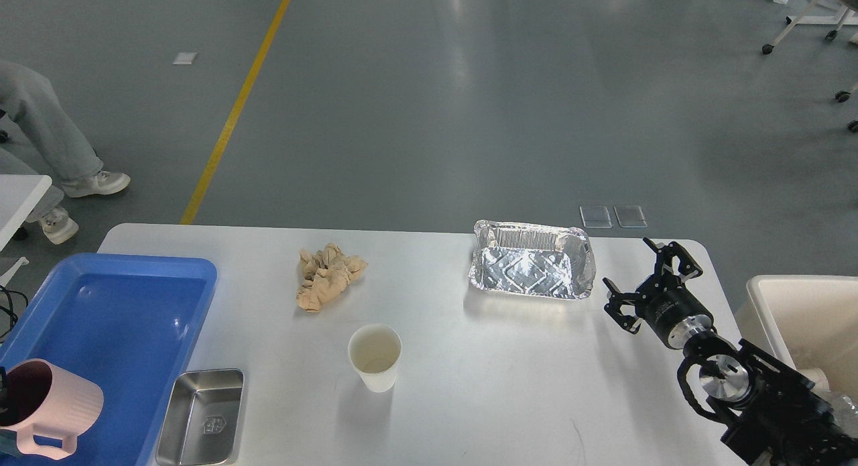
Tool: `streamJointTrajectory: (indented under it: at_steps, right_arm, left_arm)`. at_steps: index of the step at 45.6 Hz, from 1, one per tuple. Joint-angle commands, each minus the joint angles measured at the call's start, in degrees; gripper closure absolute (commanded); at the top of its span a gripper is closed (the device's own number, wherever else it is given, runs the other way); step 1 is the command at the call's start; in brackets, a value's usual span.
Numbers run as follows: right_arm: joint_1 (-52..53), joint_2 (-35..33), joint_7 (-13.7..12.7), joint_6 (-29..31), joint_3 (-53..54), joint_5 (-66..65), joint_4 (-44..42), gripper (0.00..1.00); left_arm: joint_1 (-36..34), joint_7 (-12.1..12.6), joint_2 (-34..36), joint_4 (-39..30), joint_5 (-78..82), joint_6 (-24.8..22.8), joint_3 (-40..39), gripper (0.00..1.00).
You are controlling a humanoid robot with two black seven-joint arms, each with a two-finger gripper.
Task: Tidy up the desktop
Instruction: 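Lower the pink mug into the blue tray and open the gripper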
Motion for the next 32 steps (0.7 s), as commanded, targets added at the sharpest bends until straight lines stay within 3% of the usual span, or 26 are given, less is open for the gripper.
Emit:
streamJointTrajectory:
  at_steps: [1, 16, 26, 32]
  right_arm:
    - [-0.2, -0.1, 0.0, 0.0, 0.0, -0.1, 0.1, 0.0]
    - [-0.4, -0.4, 0.0, 0.0, -0.1, -0.1, 0.0, 0.0]
    - [-0.4, -0.1, 0.0, 0.0, -0.1, -0.1, 0.1, 0.0]
    - [-0.4, 0.0, 0.0, 0.0, -0.1, -0.2, 0.4, 0.0]
  left_arm:
    - [3.4, -0.8, -2.8, 2.3, 0.0, 1.4, -0.3, 1.0]
    - [6.3, -2.2, -5.0, 4.1, -0.3, 2.5, -0.5, 0.99]
    - [6.3, -2.1, -4.4, 4.1, -1.0, 2.5, -2.4, 0.67]
    - [6.3, -2.1, -4.3, 4.1, -1.0, 2.4, -2.9, 0.54]
